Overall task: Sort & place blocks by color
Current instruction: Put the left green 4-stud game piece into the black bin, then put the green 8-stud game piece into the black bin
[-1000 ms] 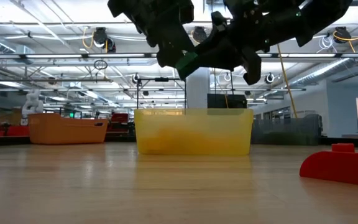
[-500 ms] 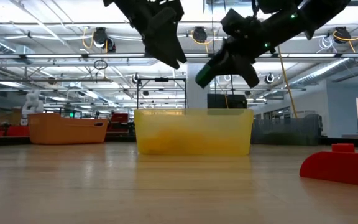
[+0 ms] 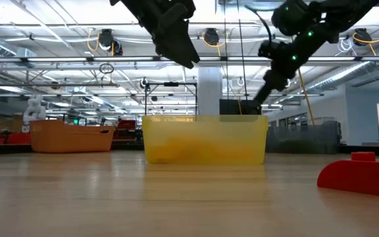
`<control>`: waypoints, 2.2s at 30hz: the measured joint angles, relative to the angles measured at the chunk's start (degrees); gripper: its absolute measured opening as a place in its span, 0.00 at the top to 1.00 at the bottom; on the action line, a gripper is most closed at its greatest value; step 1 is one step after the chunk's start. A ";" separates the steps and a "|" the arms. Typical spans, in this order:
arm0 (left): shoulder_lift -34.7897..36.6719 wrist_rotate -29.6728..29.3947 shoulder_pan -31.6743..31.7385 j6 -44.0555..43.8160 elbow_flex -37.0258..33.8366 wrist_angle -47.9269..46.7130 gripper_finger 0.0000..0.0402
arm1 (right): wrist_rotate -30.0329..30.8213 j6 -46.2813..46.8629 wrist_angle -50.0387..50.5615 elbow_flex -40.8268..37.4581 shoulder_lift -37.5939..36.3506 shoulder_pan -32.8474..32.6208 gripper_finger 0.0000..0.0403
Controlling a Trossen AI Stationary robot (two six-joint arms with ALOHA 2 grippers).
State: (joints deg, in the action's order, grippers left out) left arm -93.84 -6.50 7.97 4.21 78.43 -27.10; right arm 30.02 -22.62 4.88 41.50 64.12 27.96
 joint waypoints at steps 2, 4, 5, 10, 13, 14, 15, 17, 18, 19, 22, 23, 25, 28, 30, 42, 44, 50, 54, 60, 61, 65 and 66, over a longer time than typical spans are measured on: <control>0.00 0.02 -0.05 0.00 0.00 -0.10 0.28 | 0.04 3.52 3.31 0.00 -0.48 2.96 0.83; 0.00 0.02 -0.26 0.02 0.00 -0.31 0.28 | -0.11 6.50 6.49 -0.02 -0.66 5.30 0.83; 0.00 0.02 -0.35 0.07 0.00 -0.39 0.28 | -0.38 7.54 7.47 -0.02 -0.61 6.12 0.83; 0.00 0.26 -0.66 0.48 0.00 -0.69 0.28 | -1.70 10.00 11.20 -0.02 -0.48 8.59 0.83; 0.00 0.24 -0.59 0.69 0.00 -1.29 0.28 | -1.68 10.94 12.17 -0.02 -0.48 10.05 0.83; 0.00 0.22 -0.59 0.79 0.00 -1.49 0.28 | -1.68 11.90 12.31 -0.02 -0.48 10.62 0.83; 0.00 0.22 -0.59 0.98 0.00 -1.65 0.28 | -1.64 13.10 12.56 -0.02 -0.48 11.08 0.82; 0.00 0.22 -0.59 1.46 0.00 -2.03 0.28 | -1.45 15.53 13.30 -0.02 -0.48 11.80 0.76; 0.00 0.24 -0.61 1.79 0.00 -2.21 0.28 | -1.24 17.01 13.53 -0.02 -0.48 12.10 0.72; 0.00 0.24 -0.63 2.15 0.00 -2.37 0.28 | -0.54 18.55 13.80 -0.02 -0.48 12.26 0.68; 0.00 0.22 -0.59 3.41 0.00 -2.37 0.28 | 0.44 21.55 15.76 -0.02 -0.48 12.53 0.55; 0.00 0.22 -0.59 3.92 0.00 -2.36 0.29 | 0.35 22.36 16.39 -0.02 -0.48 12.53 0.52; 0.00 0.20 -0.58 4.96 0.00 -2.35 0.28 | -0.07 23.94 17.80 -0.02 -0.48 12.53 0.45; 0.00 0.20 -0.51 6.14 0.00 -2.33 0.29 | -0.13 25.28 19.43 -0.02 -0.48 12.27 0.38; -0.02 0.22 -0.31 6.66 0.00 -2.32 0.29 | -0.21 25.79 20.36 -0.03 -0.49 11.78 0.35; -0.02 0.16 1.49 6.16 0.00 -2.26 0.30 | -34.99 34.32 29.86 -0.04 -3.98 4.18 0.35; -0.02 0.17 1.44 6.15 0.00 -2.24 0.30 | -35.81 36.19 34.14 -0.04 -4.41 2.03 0.36; -0.04 0.17 1.44 6.11 -0.02 -2.03 0.31 | -36.26 43.53 46.17 -0.04 -4.16 -3.80 0.37; -0.04 0.15 1.44 6.24 -0.02 -0.85 0.31 | -38.42 49.39 51.04 -0.04 -4.16 -7.93 0.37; -0.04 0.15 1.44 7.75 -0.02 1.23 0.32 | -43.38 54.02 57.52 -0.04 -3.54 -13.13 0.37; -0.04 0.15 1.44 7.91 -0.02 1.30 0.32 | -44.08 54.78 58.59 -0.04 -3.25 -13.90 0.37; -0.04 0.15 1.44 7.98 -0.02 1.30 0.32 | -46.79 56.28 63.18 -0.04 -1.42 -17.11 0.37; -0.04 0.15 1.44 8.01 -0.02 1.30 0.32 | -47.10 56.28 64.12 -0.04 -0.81 -17.97 0.37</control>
State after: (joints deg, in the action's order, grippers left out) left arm -93.89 -6.35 9.41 12.22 78.41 -25.80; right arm -17.08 33.66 69.00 41.45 63.31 9.99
